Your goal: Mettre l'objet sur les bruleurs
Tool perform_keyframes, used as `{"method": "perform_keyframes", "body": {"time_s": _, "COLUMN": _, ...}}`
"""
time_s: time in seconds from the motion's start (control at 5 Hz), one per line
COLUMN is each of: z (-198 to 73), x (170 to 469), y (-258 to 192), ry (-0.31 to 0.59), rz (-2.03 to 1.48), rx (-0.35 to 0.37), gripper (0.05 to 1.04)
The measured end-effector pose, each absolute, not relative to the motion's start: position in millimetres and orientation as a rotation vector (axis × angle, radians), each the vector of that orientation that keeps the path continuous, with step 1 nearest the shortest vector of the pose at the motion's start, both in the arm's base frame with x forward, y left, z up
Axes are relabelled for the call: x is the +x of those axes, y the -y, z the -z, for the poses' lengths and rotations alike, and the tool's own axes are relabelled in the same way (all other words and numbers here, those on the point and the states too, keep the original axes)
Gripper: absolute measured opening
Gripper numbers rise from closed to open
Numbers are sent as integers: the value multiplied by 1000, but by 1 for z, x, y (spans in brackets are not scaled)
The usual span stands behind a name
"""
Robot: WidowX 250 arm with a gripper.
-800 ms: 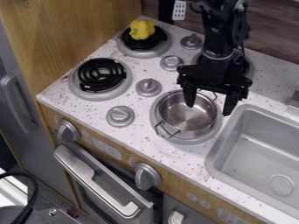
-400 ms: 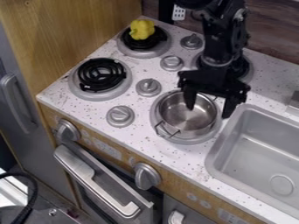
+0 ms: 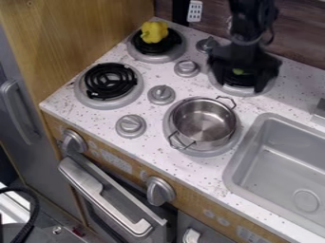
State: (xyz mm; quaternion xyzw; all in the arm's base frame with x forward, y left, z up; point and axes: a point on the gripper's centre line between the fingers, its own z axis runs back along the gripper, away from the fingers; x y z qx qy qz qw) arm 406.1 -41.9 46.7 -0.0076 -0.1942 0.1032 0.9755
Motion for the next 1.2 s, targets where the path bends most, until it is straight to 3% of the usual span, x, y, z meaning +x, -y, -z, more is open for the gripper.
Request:
{"method": "perform_keyframes", "body": {"time_s": 0.4, "z": -26, "x": 446, "y": 31, "ry": 545, "rz": -177, "rx": -27, "gripper": 1000}}
{"method": "perform_keyframes", "body": {"time_s": 0.6, "z": -10, "x": 464, "y": 22, "ry": 594, "rz": -142, "rx": 11, "gripper": 1000}}
{"method": "perform_keyframes", "body": {"time_s": 0.8, "z": 1, "x": 481, "y": 10, "ry": 634, "rz": -172, "rx": 50, "gripper": 1000}}
{"method": "perform_keyframes", "body": {"time_s": 1.2, "z": 9, "x": 517, "y": -13, "ry": 683, "rz": -242, "rx": 41, "gripper": 1000}}
